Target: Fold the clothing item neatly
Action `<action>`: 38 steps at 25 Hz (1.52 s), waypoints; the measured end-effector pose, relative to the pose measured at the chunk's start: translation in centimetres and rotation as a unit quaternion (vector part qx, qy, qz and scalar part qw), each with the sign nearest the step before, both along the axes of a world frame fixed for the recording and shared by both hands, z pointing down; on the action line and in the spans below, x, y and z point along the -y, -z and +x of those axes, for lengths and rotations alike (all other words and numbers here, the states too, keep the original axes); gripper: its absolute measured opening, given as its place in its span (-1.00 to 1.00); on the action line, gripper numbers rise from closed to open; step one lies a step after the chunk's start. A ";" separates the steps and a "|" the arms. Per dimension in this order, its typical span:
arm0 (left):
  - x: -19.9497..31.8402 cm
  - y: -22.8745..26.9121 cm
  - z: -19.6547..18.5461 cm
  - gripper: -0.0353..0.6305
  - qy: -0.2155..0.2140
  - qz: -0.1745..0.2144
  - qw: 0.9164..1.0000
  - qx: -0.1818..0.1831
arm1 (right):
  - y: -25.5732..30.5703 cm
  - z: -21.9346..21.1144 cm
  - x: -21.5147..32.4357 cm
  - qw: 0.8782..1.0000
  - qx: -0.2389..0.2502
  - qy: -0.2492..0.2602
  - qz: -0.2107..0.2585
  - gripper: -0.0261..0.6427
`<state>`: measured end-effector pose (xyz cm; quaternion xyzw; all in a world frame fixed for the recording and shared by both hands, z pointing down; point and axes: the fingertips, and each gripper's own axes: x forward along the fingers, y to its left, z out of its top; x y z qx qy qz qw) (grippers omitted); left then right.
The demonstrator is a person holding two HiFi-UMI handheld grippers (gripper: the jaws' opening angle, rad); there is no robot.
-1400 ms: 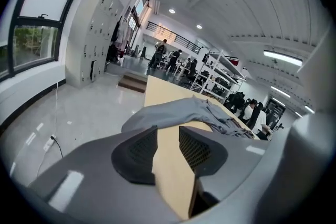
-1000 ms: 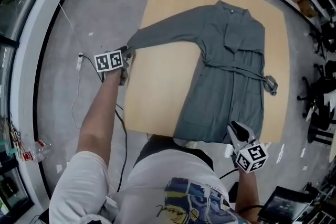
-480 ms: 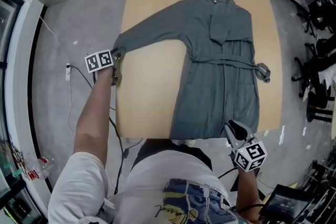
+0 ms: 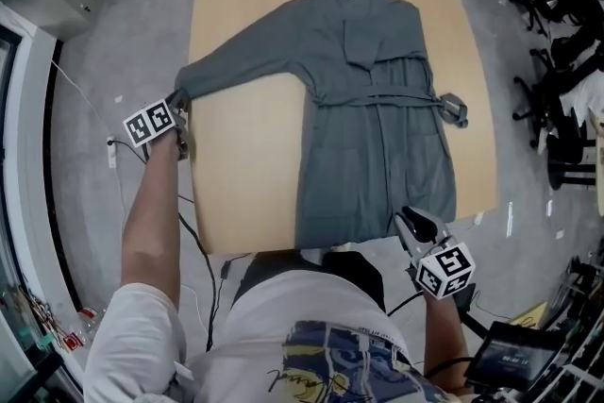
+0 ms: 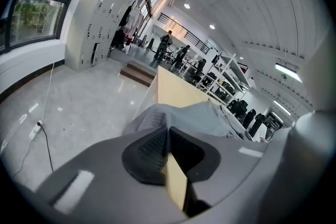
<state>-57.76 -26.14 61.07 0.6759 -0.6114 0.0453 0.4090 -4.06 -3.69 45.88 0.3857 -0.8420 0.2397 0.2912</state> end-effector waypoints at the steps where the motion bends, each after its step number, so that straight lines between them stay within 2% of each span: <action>1: 0.3 0.5 -0.1 -0.84 0.002 0.007 1.000 0.005 | -0.1 0.1 -0.1 1.000 0.001 -0.001 0.000 -0.69; 8: 2.3 5.4 1.1 -0.84 0.007 0.061 0.998 0.023 | 0.0 1.7 0.4 1.000 0.014 -0.003 0.013 -0.69; 16: 4.6 11.5 6.0 -0.84 -0.002 0.100 0.994 0.044 | -0.4 5.1 2.6 0.999 0.041 0.021 0.017 -0.69; 28: 9.7 16.9 18.1 -0.84 -0.025 0.125 0.989 0.073 | -1.8 12.8 7.3 0.996 0.081 0.038 0.011 -0.69; 33: 13.1 17.9 25.3 -0.84 -0.062 0.129 0.986 0.085 | -2.9 16.4 9.5 0.995 0.095 0.041 0.006 -0.69; 38: 15.0 19.2 30.6 -0.84 -0.102 0.140 0.981 0.086 | -3.1 17.5 9.7 0.994 0.097 0.041 0.004 -0.69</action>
